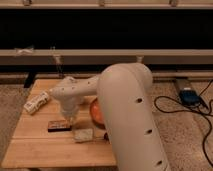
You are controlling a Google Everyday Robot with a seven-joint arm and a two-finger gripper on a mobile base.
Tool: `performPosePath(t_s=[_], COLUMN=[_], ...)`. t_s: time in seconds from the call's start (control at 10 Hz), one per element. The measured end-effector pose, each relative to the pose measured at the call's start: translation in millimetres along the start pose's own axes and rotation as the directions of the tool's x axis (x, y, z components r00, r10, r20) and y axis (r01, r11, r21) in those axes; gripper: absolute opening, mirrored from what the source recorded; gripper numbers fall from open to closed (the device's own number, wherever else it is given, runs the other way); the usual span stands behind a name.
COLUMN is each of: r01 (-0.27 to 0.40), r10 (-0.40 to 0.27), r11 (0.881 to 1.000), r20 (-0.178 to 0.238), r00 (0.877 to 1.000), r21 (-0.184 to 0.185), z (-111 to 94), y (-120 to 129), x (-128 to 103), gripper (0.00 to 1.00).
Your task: Push the eraser across the table
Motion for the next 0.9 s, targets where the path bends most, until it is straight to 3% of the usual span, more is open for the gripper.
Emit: performPosePath(t_s=[0.6, 0.9], r01=[0.085, 0.152], r10=[-0.084, -0.151], r11=[0.995, 0.986], r20=[0.022, 0.026], r00=[0.996, 0.988], r21=[-0.045, -0.065], z=[-5.2, -6.4], y=[39.9, 68.4], x=[-19.0, -21.6], gripper=[0.0, 0.0])
